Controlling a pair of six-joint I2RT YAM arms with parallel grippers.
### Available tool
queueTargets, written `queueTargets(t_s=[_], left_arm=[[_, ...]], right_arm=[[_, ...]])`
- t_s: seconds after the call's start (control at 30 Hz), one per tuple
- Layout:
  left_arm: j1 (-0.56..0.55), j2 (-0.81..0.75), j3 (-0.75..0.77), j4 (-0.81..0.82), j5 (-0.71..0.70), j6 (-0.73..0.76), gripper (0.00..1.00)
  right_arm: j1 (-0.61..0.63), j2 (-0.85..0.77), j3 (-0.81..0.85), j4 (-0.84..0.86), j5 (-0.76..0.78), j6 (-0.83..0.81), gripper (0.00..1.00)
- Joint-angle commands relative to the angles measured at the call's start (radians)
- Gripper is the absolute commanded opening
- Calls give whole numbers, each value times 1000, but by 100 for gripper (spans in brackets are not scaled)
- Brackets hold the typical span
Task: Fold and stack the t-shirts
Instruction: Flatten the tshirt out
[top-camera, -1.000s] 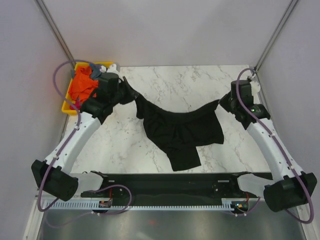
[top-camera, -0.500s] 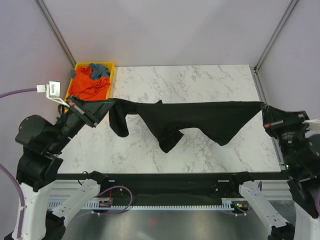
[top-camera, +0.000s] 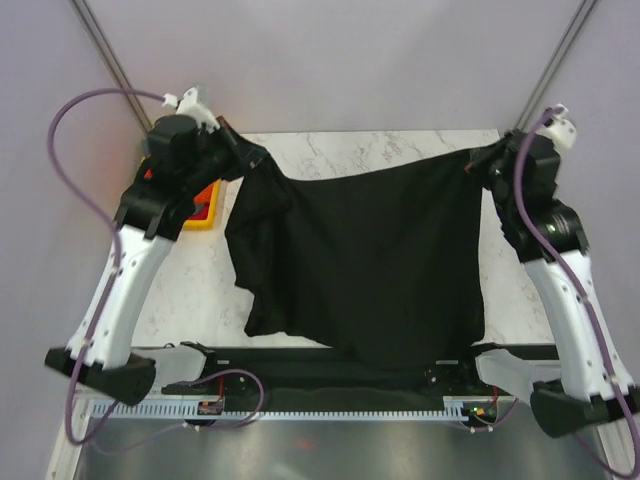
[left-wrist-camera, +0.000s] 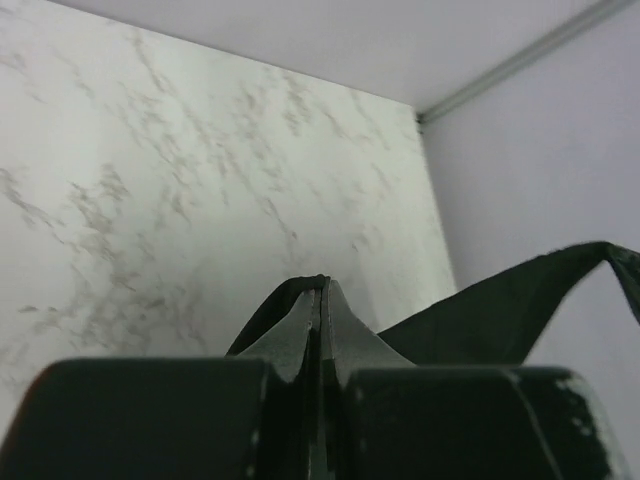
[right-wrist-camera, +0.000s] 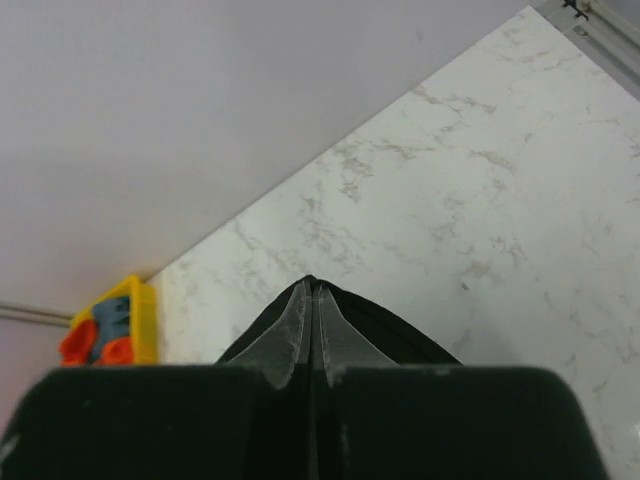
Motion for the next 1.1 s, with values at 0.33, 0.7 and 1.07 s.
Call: queueTargets(t_s=[0.33,0.7,1.07], left_arm=[[96,406,576,61,-111,341,2],[94,-3,202,72,105,338,2],[94,-327,136,72,358,274,2]], right_arm=[[-40,393,481,239,74,-300,0],[-40,37,284,74,-7,-238,0],[-40,-267,356,-144,-48,-136,0]])
